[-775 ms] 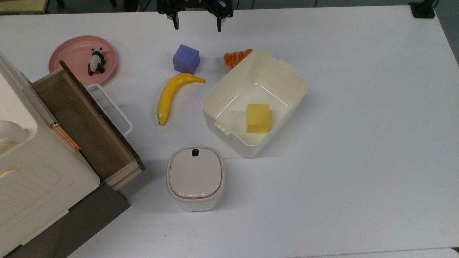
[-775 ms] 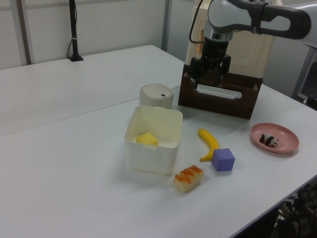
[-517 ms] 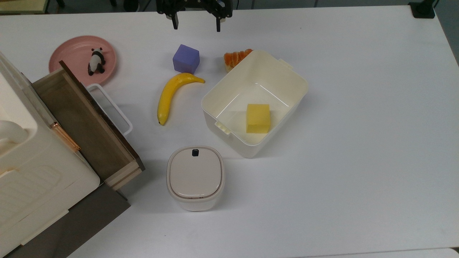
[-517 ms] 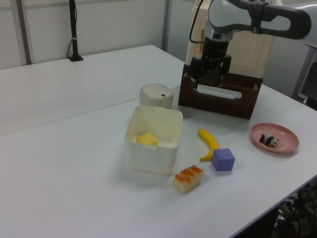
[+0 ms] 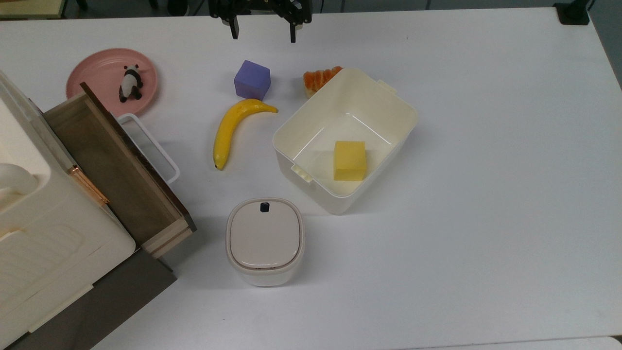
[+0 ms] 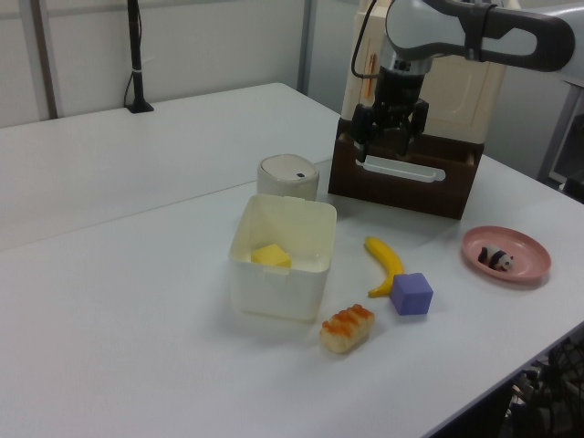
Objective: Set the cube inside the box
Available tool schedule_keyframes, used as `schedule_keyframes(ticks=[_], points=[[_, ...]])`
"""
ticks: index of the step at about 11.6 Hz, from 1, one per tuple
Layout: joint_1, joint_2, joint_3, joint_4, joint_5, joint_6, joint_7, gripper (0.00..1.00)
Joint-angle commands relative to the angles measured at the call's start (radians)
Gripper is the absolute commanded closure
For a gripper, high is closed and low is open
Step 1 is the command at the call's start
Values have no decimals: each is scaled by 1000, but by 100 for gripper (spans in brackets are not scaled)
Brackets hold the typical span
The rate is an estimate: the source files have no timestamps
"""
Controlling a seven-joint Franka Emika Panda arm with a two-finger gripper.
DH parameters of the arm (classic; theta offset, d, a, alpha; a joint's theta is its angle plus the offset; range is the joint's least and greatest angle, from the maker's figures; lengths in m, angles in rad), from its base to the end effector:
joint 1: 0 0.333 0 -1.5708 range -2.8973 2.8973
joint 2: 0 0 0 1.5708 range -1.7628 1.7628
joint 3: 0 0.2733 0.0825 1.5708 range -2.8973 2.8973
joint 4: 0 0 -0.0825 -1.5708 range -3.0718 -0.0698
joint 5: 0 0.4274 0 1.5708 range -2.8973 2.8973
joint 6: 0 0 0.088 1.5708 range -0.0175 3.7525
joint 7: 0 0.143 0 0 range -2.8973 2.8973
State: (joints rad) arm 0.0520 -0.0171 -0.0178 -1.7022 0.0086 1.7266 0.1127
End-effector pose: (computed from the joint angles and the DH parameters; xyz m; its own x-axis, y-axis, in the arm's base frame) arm 0.6053 0.0218 0.5017 0.9960 -0.0798 0.0402 -0.0793 -0.9968 -0.0135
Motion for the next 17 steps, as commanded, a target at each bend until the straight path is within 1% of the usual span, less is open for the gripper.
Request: schedule_keyframes(ticks=[1, 2, 3, 5, 6, 8, 10, 12, 13, 14, 15, 17], points=[[-1, -24, -4, -11, 17, -10, 15, 0], [-6, -24, -4, -13, 19, -7, 10, 0], [-27, -26, -4, -10, 48, 4, 8, 0], [-41, -32, -2, -10, 66, -1, 7, 0], [-60, -40, -1, -10, 68, -1, 5, 0], [-58, -43, 4, -10, 67, -4, 1, 0], [-69, -58, 25, -45, 68, 1, -20, 0], [-133, -118, 77, -147, 68, 7, -199, 0], [-147, -176, 88, -212, 68, 24, -173, 0], [-149, -222, 91, -282, 68, 81, -72, 0], [-129, -239, 99, -350, 67, 137, -17, 0], [-129, -268, 108, -437, 65, 224, 7, 0]])
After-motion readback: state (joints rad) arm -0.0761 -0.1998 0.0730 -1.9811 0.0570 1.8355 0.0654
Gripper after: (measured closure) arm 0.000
